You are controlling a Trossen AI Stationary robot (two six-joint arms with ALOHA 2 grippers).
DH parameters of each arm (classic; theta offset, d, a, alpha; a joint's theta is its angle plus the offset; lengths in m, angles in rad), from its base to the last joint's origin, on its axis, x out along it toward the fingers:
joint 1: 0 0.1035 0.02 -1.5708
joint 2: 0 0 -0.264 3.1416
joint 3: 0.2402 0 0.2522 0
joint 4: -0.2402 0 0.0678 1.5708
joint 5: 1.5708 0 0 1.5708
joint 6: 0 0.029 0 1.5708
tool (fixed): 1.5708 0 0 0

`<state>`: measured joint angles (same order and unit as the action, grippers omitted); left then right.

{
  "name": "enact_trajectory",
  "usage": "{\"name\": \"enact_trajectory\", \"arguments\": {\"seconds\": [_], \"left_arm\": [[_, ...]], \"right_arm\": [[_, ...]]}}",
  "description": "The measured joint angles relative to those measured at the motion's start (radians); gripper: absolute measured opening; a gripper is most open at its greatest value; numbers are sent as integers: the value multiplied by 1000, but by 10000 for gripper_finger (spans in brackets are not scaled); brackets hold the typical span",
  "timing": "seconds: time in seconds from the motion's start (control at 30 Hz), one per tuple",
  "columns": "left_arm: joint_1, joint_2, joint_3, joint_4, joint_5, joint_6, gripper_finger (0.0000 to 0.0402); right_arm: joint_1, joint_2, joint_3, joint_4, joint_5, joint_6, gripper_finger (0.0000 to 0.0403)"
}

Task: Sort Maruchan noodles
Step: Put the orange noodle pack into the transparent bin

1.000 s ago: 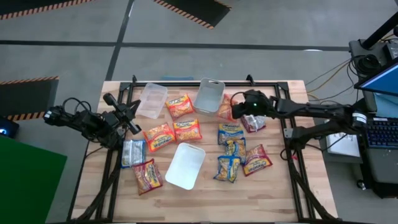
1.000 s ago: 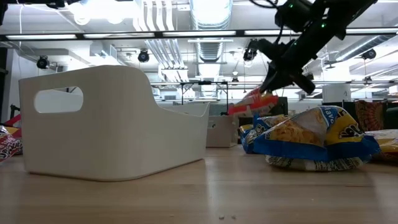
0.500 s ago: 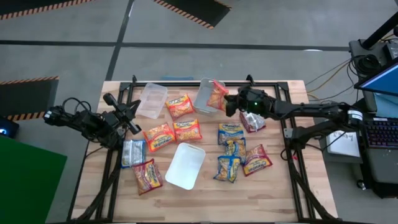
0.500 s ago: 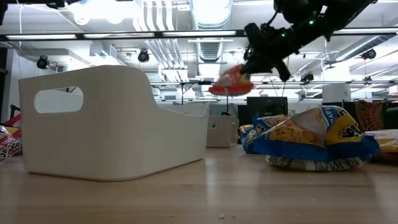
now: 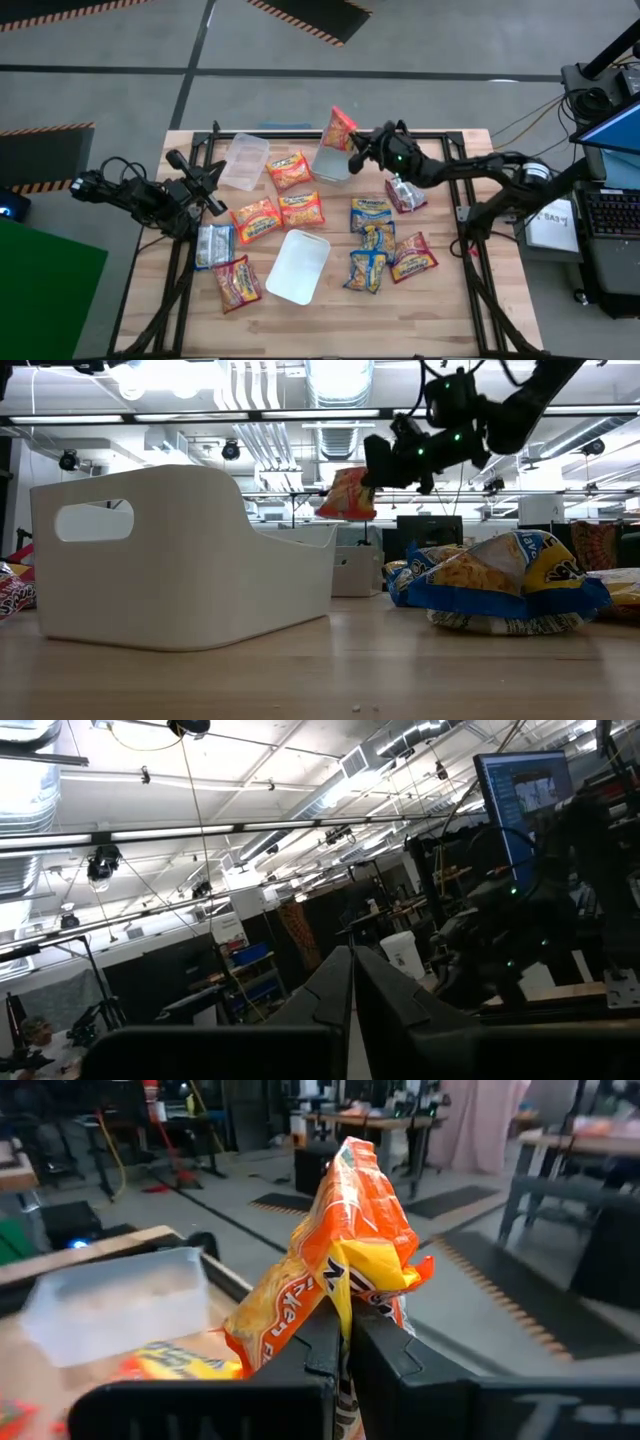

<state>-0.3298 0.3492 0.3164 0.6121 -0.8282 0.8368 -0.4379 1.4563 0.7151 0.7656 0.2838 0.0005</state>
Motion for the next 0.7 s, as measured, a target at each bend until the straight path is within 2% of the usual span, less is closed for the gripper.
{"name": "enact_trajectory", "arguments": {"seconds": [0.27,0.7], "left_arm": [[0,0,0,0,0,0,0],[0,0,0,0,0,0,0]], "right_arm": [[-57,80,9,70,-3,-173,8],[-65,135,87,81,-3,-213,8]]}}
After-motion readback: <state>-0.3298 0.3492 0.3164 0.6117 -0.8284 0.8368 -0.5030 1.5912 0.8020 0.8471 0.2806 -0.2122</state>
